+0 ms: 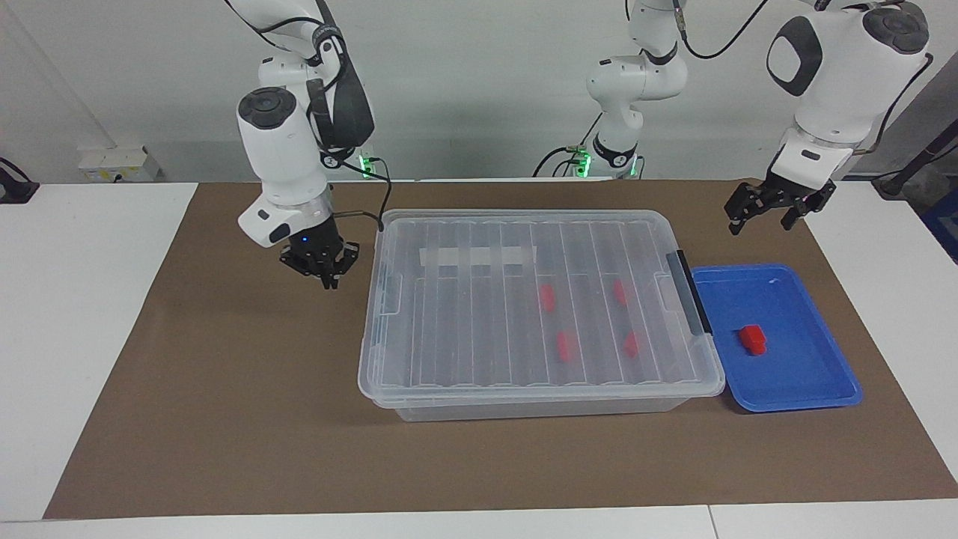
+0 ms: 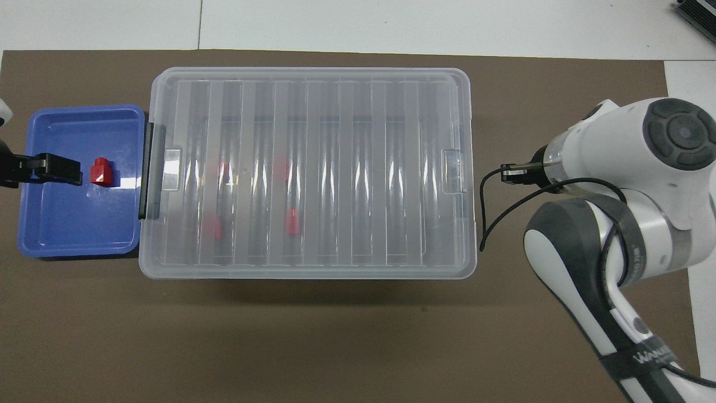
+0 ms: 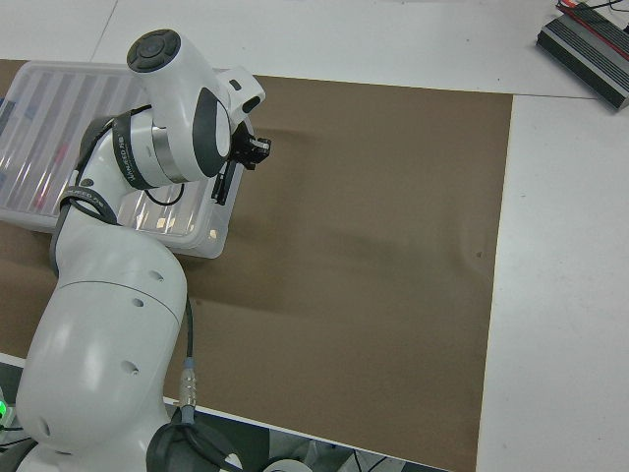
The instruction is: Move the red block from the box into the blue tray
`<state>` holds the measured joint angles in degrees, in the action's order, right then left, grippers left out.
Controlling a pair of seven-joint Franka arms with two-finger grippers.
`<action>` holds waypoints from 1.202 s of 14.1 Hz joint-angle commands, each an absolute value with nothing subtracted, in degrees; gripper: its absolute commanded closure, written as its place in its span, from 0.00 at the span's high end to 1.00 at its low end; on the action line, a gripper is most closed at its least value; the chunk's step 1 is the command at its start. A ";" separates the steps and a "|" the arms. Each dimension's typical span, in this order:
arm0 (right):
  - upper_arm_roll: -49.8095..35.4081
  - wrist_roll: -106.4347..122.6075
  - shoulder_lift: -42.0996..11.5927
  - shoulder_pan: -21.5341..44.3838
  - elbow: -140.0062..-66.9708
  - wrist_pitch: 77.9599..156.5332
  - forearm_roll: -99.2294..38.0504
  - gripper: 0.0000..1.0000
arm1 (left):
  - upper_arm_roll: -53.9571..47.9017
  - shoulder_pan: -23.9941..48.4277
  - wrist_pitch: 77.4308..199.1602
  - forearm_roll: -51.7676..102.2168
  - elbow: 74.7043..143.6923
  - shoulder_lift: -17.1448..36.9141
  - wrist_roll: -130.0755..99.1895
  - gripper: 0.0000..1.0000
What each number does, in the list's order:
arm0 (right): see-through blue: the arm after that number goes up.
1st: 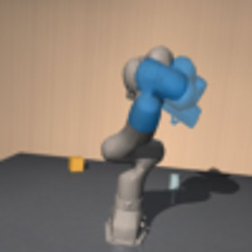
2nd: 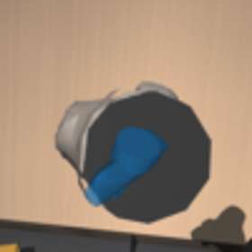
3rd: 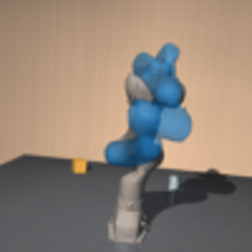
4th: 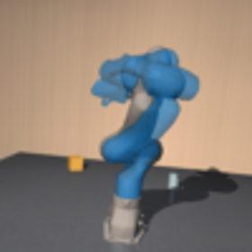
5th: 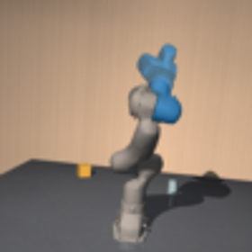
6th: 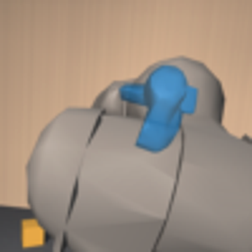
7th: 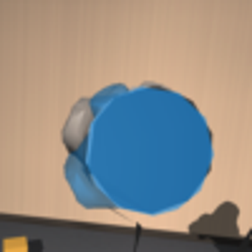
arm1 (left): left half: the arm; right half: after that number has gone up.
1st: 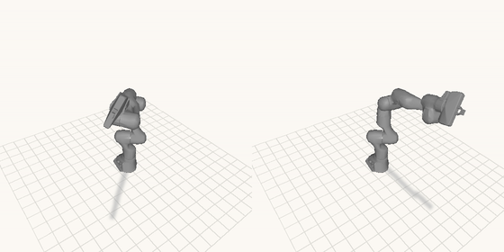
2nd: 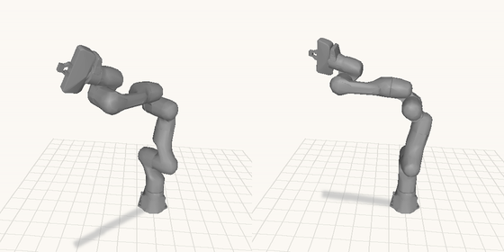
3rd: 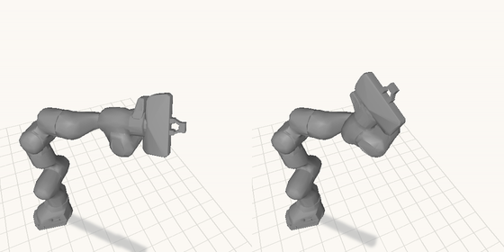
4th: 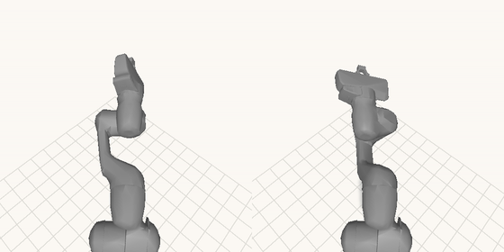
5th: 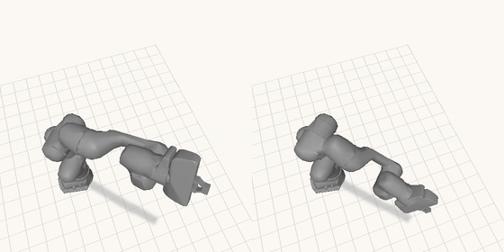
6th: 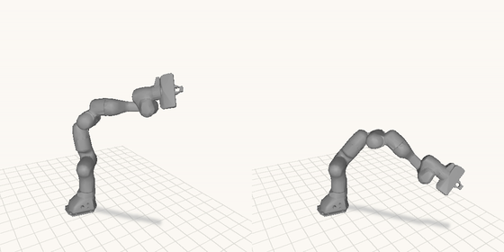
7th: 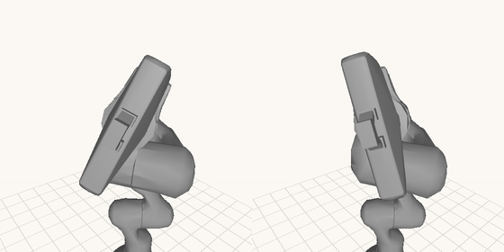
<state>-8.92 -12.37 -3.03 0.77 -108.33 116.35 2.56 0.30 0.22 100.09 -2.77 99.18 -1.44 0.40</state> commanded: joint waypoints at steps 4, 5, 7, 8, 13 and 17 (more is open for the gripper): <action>-9.05 -12.92 0.09 -3.69 -106.62 112.33 1.58 0.99 | 0.18 -0.09 99.49 -2.72 100.11 -2.64 -0.09 1.00; -8.79 -13.09 0.09 -3.87 -105.22 110.76 1.58 0.99 | 0.18 -0.09 99.49 -2.72 100.11 -2.64 -0.09 1.00; -8.79 -13.01 0.00 -4.39 -101.36 107.07 1.49 1.00 | 0.18 -0.09 99.49 -2.72 100.11 -2.64 -0.09 1.00; -8.79 -13.01 0.00 -4.39 -99.42 104.79 1.49 1.00 | 0.18 -0.09 99.49 -2.72 100.11 -2.64 -0.09 1.00; -8.79 -13.09 -1.23 -4.83 -90.29 95.74 1.05 1.00 | 0.09 -0.09 99.49 -2.72 100.11 -2.64 -0.17 1.00; -8.88 -13.27 -2.38 -4.48 -85.68 89.12 1.23 1.00 | 0.09 -0.09 99.49 -2.72 100.11 -2.64 -0.09 1.00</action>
